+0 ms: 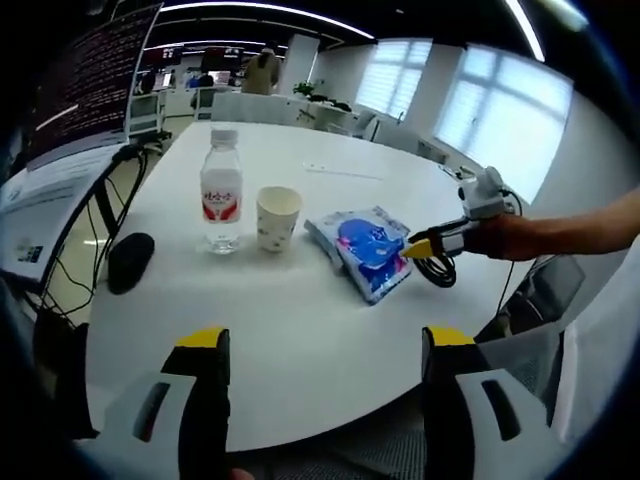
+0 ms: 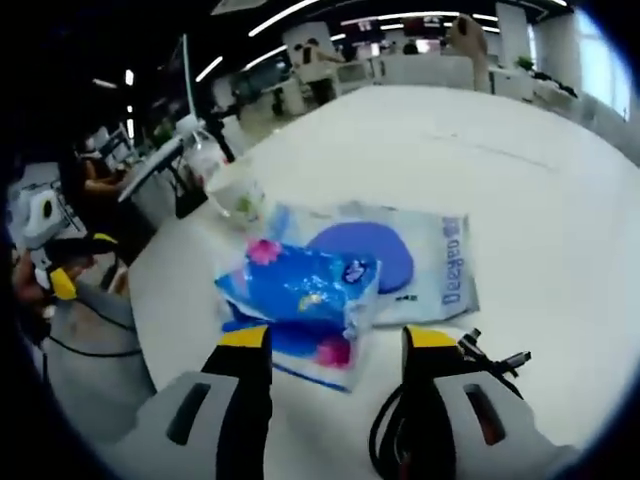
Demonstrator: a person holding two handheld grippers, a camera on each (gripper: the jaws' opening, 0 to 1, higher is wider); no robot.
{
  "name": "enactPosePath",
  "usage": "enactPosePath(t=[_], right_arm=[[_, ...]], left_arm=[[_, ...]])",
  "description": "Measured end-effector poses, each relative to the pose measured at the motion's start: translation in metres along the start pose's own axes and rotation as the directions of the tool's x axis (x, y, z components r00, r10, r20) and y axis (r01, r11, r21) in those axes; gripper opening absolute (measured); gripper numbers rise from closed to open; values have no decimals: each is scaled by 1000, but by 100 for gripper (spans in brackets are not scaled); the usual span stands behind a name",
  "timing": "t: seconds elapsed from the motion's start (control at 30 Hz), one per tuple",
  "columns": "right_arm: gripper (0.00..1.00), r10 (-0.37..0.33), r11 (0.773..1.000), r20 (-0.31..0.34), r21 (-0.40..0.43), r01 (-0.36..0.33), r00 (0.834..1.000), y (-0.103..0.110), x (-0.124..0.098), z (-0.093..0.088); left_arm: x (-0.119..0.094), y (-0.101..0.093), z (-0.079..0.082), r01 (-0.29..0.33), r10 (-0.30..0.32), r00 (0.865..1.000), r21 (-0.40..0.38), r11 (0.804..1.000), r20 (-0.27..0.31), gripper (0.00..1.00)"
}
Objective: Arrange the tabletop items into an orderly group along one side of the table until the central work area is clear of visible clutter.
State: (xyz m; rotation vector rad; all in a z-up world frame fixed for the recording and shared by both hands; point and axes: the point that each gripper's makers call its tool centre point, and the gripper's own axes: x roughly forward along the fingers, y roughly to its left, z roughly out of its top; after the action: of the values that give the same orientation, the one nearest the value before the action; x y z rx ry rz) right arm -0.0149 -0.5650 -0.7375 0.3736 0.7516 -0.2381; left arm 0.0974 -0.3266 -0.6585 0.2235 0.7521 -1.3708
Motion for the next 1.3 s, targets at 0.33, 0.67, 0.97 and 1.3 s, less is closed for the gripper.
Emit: enactPosePath(t=[0.33,0.67,0.97,1.3], right_arm=[[7,-44,993,22,115,41,999,-8,3,-6],[1,-60,983,51,177,50,997,-17,-9,-10],[1,-108,968,102,237,81,989,-40,-30,-5],[0,-150,958,134,264,110,980,-61,-47,0]], left_arm=[[-3,-1,-2,-6,6,1000,-8,1000,5,80],[-5,1,-2,-8,8,1000,-15,1000,10,80],[-4,4,-2,-11,12,1000,-36,999,12,78],[-4,3,-2,-12,13,1000,-37,999,13,77]])
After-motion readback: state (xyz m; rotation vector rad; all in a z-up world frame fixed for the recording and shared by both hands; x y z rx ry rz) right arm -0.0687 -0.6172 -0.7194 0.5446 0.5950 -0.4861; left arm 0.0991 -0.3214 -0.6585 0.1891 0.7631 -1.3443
